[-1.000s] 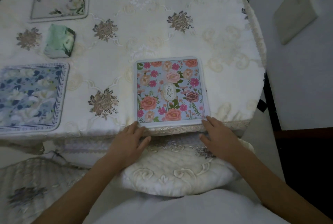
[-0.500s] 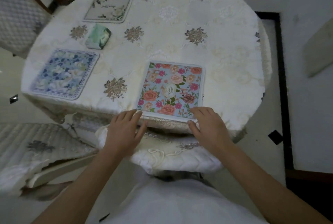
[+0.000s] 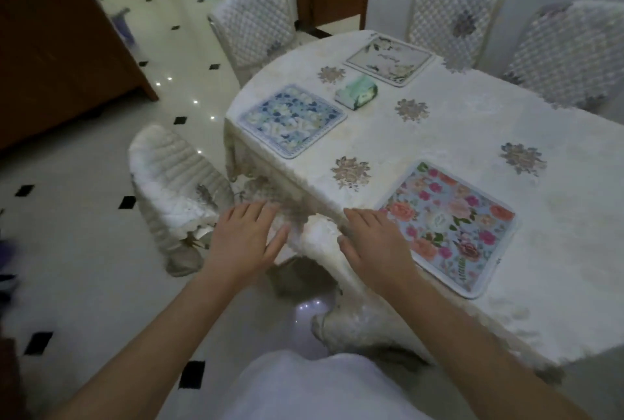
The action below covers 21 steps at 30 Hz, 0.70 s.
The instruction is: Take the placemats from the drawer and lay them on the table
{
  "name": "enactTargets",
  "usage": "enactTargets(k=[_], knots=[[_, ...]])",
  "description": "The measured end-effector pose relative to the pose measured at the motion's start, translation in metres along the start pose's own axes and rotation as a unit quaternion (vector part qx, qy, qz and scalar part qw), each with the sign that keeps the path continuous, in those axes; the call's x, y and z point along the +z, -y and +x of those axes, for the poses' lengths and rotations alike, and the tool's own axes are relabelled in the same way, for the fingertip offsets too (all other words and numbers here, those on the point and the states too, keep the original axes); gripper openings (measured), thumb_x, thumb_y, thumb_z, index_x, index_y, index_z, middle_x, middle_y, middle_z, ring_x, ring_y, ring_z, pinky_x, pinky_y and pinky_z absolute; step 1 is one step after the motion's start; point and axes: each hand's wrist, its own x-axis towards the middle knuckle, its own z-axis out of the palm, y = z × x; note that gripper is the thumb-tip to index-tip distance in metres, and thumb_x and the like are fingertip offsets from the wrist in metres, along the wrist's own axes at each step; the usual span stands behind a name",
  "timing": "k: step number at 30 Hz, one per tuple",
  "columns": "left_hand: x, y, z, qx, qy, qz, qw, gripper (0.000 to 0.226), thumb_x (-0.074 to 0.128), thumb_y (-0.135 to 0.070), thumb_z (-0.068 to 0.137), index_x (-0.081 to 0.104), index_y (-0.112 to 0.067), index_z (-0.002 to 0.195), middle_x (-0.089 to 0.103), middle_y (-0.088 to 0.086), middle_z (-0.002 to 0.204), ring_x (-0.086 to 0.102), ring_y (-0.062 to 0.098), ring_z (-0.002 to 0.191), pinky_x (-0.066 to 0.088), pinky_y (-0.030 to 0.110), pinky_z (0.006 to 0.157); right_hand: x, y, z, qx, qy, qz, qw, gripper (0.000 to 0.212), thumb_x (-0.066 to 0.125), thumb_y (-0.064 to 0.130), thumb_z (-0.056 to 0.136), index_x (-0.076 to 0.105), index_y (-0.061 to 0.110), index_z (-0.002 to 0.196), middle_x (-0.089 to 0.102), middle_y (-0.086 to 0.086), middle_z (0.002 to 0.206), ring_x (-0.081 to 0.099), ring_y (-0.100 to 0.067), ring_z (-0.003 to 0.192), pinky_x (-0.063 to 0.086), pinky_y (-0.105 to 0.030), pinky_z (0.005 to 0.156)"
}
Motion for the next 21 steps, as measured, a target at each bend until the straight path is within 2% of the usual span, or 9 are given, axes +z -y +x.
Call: enactTargets(k=[3, 8, 14, 17, 21], knots=[[-0.007, 0.061, -0.032, -0.056, -0.018, 0.009, 0.998, 0.066, 0.023, -0.056, 0.098, 0.061, -0.015, 0.134, 0.061, 0.01, 0.137, 0.057, 0.028, 0.123, 0.04, 0.043, 0.101, 0.022, 0.065, 0.029, -0.058, 0.015, -0.003, 0.998, 0.053, 0.046, 0.042, 0.099, 0.048, 0.013, 0.143, 0.056, -0.003, 0.139, 0.047, -0.023, 0.127, 0.035, -0.034, 0.107], [-0.01, 0.174, -0.086, -0.129, -0.044, 0.003, 0.991, 0.061, 0.03, -0.054, 0.099, 0.063, -0.012, 0.129, 0.064, 0.012, 0.131, 0.061, 0.032, 0.114, 0.043, 0.043, 0.095, 0.062, 0.189, 0.068, -0.127, 0.037, 0.017, 0.991, 0.053, 0.048, 0.041, 0.098, 0.049, 0.013, 0.142, 0.055, -0.004, 0.14, 0.047, -0.025, 0.127, 0.037, -0.036, 0.105], [0.003, 0.283, -0.14, -0.216, -0.018, -0.015, 0.976, 0.065, 0.028, -0.054, 0.099, 0.06, -0.01, 0.135, 0.059, 0.016, 0.138, 0.058, 0.033, 0.121, 0.042, 0.047, 0.1, 0.108, 0.32, 0.109, -0.194, 0.073, 0.034, 0.978, 0.055, 0.047, 0.041, 0.098, 0.047, 0.011, 0.144, 0.052, -0.007, 0.144, 0.045, -0.026, 0.132, 0.035, -0.039, 0.109], [0.008, 0.311, -0.154, -0.222, -0.045, -0.013, 0.974, 0.061, 0.033, -0.052, 0.1, 0.061, -0.009, 0.133, 0.061, 0.016, 0.136, 0.061, 0.032, 0.117, 0.045, 0.046, 0.099, 0.118, 0.356, 0.122, -0.224, 0.082, 0.051, 0.97, 0.053, 0.052, 0.038, 0.096, 0.051, 0.008, 0.14, 0.056, -0.008, 0.138, 0.05, -0.029, 0.126, 0.041, -0.041, 0.104], [0.017, 0.351, -0.163, -0.262, -0.05, -0.014, 0.964, 0.06, 0.034, -0.05, 0.101, 0.061, -0.008, 0.133, 0.061, 0.016, 0.136, 0.06, 0.032, 0.117, 0.045, 0.045, 0.1, 0.143, 0.394, 0.156, -0.278, 0.102, 0.036, 0.955, 0.056, 0.045, 0.043, 0.099, 0.045, 0.011, 0.145, 0.05, -0.007, 0.146, 0.043, -0.026, 0.134, 0.036, -0.04, 0.112]])
